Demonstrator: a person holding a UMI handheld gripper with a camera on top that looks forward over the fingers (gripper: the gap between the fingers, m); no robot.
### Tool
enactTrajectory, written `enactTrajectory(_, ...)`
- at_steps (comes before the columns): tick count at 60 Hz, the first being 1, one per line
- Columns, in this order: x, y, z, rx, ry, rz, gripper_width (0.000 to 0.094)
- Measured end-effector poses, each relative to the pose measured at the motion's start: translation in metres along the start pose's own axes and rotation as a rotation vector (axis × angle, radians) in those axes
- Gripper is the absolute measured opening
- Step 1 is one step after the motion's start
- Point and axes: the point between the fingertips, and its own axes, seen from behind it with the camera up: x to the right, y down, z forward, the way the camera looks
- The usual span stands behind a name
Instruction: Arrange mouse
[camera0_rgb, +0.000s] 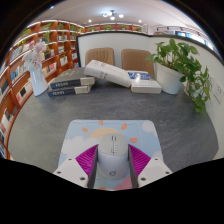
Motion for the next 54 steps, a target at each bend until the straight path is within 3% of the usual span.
enactTrajectory(3,-0.002,0.000,0.000,-0.012,-0.008,-0.004,0.0560)
enactTrajectory(11,-0.003,0.003,-0.010,-0.062,0.022,-0.050,0.0835)
enactTrajectory(30,-0.023,-0.052,-0.137,0.068,0.104,-0.041,0.0841)
enactTrajectory(54,-0.091,-0.079,-0.255,0.216,0.088,0.020,0.0836)
